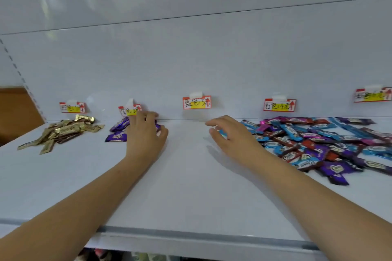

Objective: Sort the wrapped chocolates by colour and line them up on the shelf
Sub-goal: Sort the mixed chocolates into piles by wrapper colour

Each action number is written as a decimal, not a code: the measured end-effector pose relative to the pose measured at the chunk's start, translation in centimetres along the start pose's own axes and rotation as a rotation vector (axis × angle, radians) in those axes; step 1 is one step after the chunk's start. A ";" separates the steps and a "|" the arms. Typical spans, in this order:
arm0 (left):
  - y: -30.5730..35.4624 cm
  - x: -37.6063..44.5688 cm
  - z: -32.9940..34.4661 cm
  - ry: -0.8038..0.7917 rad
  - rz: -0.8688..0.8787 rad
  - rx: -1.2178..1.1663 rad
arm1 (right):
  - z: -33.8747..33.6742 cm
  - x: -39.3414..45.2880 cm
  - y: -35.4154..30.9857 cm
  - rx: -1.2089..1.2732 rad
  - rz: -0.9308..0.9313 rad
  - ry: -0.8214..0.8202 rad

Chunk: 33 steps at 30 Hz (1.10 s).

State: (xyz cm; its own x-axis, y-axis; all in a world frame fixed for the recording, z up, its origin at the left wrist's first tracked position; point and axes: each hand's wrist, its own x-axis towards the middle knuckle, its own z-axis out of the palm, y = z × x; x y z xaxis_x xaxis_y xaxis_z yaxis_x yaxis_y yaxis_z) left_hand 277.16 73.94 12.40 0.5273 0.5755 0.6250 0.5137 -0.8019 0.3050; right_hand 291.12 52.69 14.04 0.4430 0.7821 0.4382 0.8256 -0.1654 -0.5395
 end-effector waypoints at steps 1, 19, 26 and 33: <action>1.7 -1.3 -0.3 -0.078 0.097 -0.088 | -0.7 -0.2 0.0 0.024 -0.004 0.042; 29.2 -9.1 2.0 -0.591 0.676 -0.247 | -17.8 -16.4 11.2 -0.213 0.411 0.338; 28.8 -7.1 2.9 -0.524 0.686 -0.276 | -17.0 -16.0 12.4 -0.119 0.594 0.194; 28.0 -6.2 3.5 -0.531 0.455 -0.486 | -17.0 -16.5 12.6 -0.174 0.551 0.232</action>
State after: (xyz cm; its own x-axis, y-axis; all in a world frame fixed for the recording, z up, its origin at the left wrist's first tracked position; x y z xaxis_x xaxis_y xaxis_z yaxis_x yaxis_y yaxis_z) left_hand 290.67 48.47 14.52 0.9218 0.0817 0.3789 -0.1091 -0.8833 0.4559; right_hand 300.14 27.51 12.28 0.8687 0.4061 0.2837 0.4899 -0.6187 -0.6142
